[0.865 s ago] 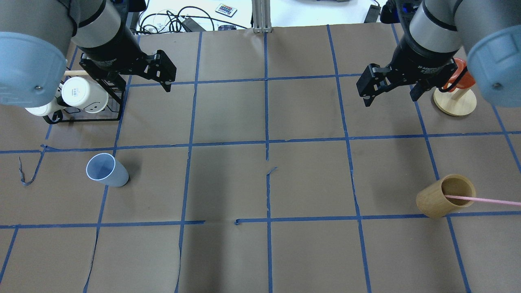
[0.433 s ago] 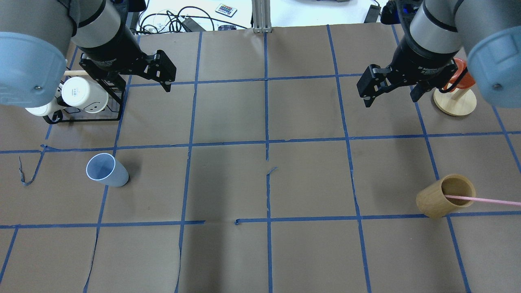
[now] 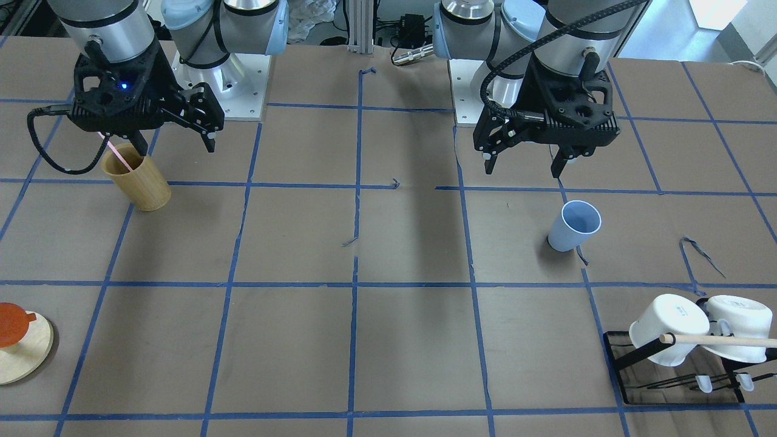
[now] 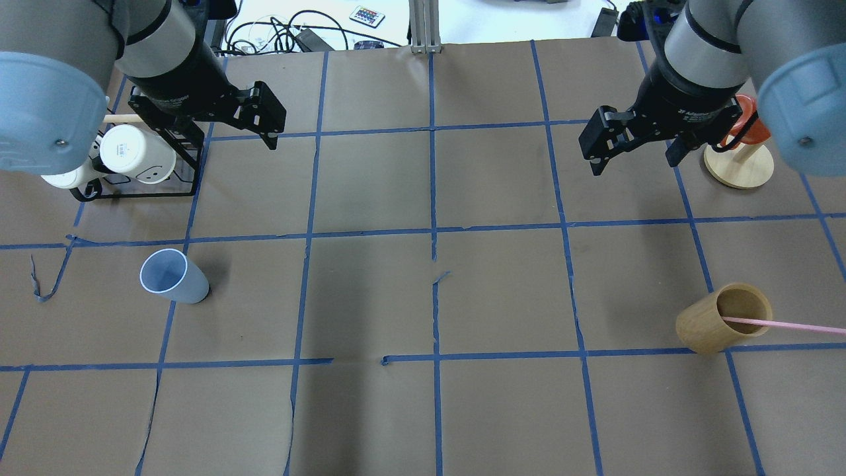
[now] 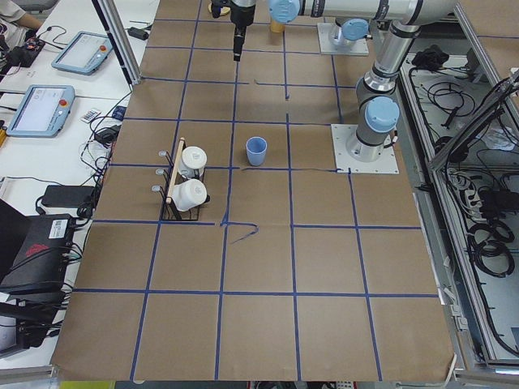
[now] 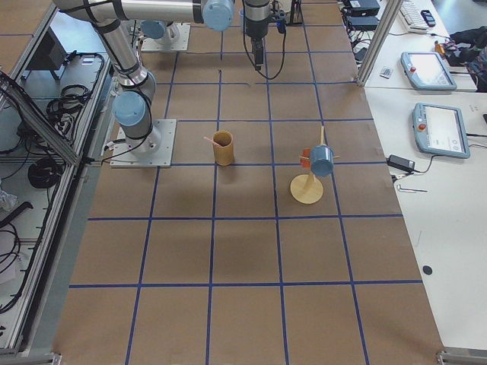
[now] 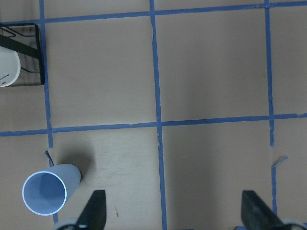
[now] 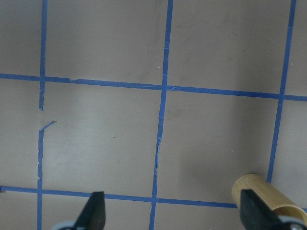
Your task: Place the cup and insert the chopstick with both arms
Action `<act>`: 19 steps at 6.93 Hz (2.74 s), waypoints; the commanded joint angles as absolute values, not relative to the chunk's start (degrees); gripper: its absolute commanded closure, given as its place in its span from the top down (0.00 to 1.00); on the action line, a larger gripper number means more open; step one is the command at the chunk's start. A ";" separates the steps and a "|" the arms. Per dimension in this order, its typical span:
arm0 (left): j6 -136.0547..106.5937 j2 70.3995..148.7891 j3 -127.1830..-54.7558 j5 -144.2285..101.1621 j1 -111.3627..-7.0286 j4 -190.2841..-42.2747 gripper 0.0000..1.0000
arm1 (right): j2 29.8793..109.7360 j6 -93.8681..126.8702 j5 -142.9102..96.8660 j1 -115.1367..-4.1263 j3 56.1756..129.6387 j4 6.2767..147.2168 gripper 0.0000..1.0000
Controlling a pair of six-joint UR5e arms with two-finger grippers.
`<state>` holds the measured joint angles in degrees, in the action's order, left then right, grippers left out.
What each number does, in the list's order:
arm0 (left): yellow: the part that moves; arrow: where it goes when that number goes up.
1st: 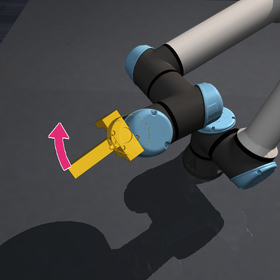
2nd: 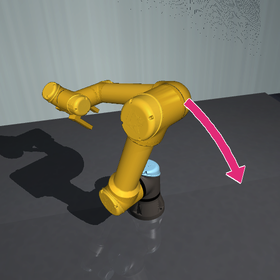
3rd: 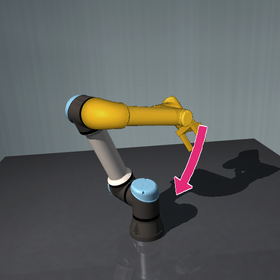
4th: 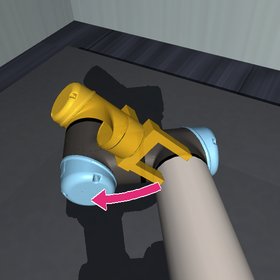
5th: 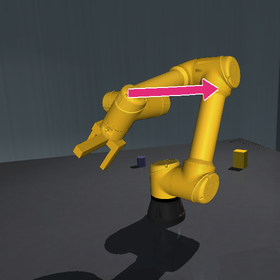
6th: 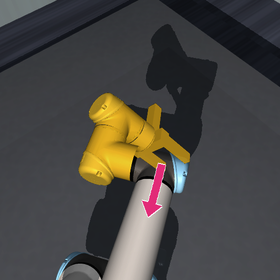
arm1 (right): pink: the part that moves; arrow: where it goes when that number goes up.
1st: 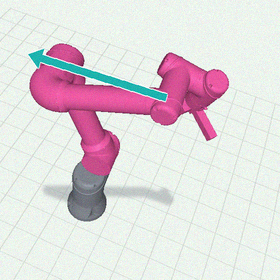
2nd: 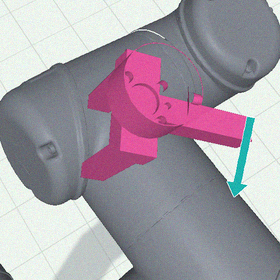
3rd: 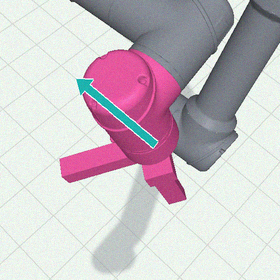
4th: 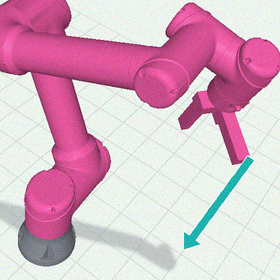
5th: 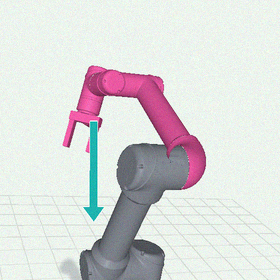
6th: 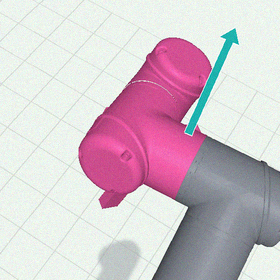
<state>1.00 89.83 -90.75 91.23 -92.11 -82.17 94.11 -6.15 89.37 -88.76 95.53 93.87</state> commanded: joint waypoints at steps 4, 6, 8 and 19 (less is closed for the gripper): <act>3.41 89.74 -91.41 91.14 -90.54 -82.53 1.00 | 94.48 -6.15 89.56 -88.68 95.63 93.78 1.00; 3.34 89.65 -91.06 90.79 -90.35 -83.94 1.00 | 94.40 -6.15 89.38 -88.77 95.71 93.78 1.00; 4.12 89.56 -91.41 90.97 -89.74 -84.63 1.00 | 94.22 -6.15 89.56 -88.60 95.71 93.60 1.00; 36.51 92.55 -117.32 89.38 -58.35 -64.16 0.94 | 93.43 -14.12 104.61 -74.89 100.26 83.32 1.00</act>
<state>39.53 92.46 -114.85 89.21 -58.14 -65.94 93.55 -10.80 98.76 -77.34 97.99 84.70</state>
